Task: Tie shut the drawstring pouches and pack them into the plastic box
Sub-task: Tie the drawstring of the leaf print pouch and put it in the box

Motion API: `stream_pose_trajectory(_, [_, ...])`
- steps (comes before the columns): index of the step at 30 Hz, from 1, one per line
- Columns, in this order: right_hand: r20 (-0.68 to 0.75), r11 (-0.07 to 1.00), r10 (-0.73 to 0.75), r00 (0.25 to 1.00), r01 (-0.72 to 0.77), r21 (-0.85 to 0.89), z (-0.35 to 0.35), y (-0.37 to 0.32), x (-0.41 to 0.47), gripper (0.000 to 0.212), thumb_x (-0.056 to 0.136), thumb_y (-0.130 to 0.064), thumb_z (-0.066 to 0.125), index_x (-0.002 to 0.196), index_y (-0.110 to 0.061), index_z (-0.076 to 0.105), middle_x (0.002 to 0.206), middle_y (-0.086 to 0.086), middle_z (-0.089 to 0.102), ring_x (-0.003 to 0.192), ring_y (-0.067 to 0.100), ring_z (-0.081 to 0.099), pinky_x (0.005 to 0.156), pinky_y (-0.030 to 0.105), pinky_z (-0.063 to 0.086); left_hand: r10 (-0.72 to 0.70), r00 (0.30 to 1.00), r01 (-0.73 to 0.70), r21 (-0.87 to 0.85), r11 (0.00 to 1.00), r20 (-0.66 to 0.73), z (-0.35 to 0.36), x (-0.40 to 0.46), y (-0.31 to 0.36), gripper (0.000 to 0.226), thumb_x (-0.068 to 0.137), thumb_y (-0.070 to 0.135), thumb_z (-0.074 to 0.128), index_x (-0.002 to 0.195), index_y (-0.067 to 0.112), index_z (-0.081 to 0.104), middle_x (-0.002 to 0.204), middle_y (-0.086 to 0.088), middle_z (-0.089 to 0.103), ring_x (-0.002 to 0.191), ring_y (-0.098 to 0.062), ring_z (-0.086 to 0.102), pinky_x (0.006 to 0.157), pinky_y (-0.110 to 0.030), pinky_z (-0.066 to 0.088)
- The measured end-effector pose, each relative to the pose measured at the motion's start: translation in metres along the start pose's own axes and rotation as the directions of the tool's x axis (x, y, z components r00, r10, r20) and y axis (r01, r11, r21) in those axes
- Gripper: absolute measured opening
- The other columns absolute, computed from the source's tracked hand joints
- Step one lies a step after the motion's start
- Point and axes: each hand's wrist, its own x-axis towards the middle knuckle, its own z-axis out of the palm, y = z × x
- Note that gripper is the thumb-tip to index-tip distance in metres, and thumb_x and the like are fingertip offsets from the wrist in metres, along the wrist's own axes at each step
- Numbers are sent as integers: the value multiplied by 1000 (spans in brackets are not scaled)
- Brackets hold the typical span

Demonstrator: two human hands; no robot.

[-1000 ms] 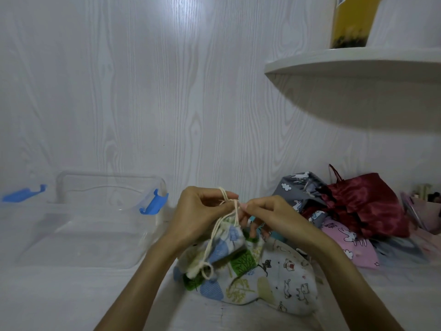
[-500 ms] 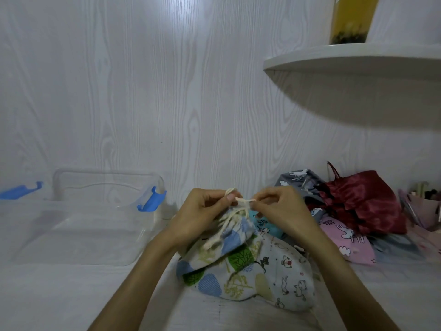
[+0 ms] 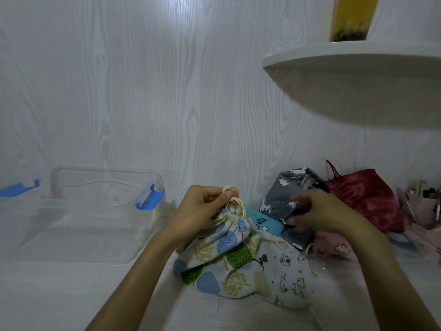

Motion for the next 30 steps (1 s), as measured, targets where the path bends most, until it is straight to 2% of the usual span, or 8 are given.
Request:
stream_pose_trajectory(2, [-37, 969, -196, 980, 200, 148, -5, -12, -5, 38, 78, -21, 74, 114, -29, 64, 117, -8, 62, 77, -8, 57, 77, 19, 45, 1, 1000, -2, 42, 999, 12, 1, 1, -2, 17, 91, 19, 57, 87, 22, 73, 75, 2, 75, 72, -9, 68, 67, -20, 54])
stream_pose_trajectory(5, [-2, 920, -351, 936, 345, 188, 4, -31, -6, 27, 80, -23, 73, 101, -38, 67, 105, -13, 63, 58, -7, 58, 62, 15, 46, 7, 1000, -8, 75, 997, 7, 2, 1, -3, 17, 92, 21, 57, 90, 20, 74, 80, -3, 76, 76, -11, 69, 70, -23, 55])
stream_pose_trajectory(9, [168, 934, -319, 933, 279, 225, 31, -35, 0, 26, 85, -24, 67, 111, -24, 63, 104, -7, 64, 69, 3, 65, 54, 16, 51, 13, 1000, -11, 67, 998, -24, 1, 1, -1, 17, 91, 19, 57, 90, 19, 74, 82, -4, 76, 77, -11, 70, 69, -22, 55])
stream_pose_trajectory(13, [278, 861, -286, 917, 119, 494, 40, -41, 1, 15, 91, -13, 59, 103, -5, 63, 83, 6, 70, 61, 10, 65, 55, 19, 52, -8, 998, 11, 34, 999, -69, 3, -1, 2, 17, 91, 18, 58, 91, 12, 74, 73, 4, 74, 70, -4, 69, 60, -13, 52])
stream_pose_trajectory(19, [65, 743, -315, 947, 204, 637, 25, -35, 1, 25, 89, -28, 61, 87, -6, 75, 55, -2, 60, 49, 3, 53, 52, 11, 45, -64, 954, 32, -113, 993, -294, -1, 3, 4, 17, 88, 18, 62, 83, 6, 74, 64, 5, 73, 62, -2, 68, 59, -11, 52])
stream_pose_trajectory(24, [33, 829, -175, 984, 129, 545, 23, -20, 9, 24, 86, -33, 64, 74, -16, 76, 47, -8, 50, 43, 2, 41, 46, 11, 37, -145, 950, 104, -159, 982, -275, -6, 5, 3, 25, 96, 14, 51, 87, 2, 71, 65, 3, 72, 62, -3, 68, 59, -10, 52])
stream_pose_trajectory(28, [100, 843, -178, 979, 99, 528, 27, -24, 10, 24, 89, -28, 62, 73, -14, 73, 48, -6, 54, 38, -1, 45, 45, 9, 39, -111, 962, 90, -92, 992, -249, -6, 6, 5, 28, 99, 19, 43, 97, 8, 68, 87, 0, 72, 82, -8, 68, 69, -9, 53])
stream_pose_trajectory(30, [106, 827, -207, 973, 116, 551, 32, -29, 10, 25, 91, -25, 59, 74, -11, 71, 49, -5, 55, 39, 0, 47, 46, 10, 41, -105, 980, 66, -227, 972, -168, -4, 5, 13, 29, 101, 19, 38, 100, 11, 65, 94, 3, 73, 90, -6, 68, 69, -9, 52])
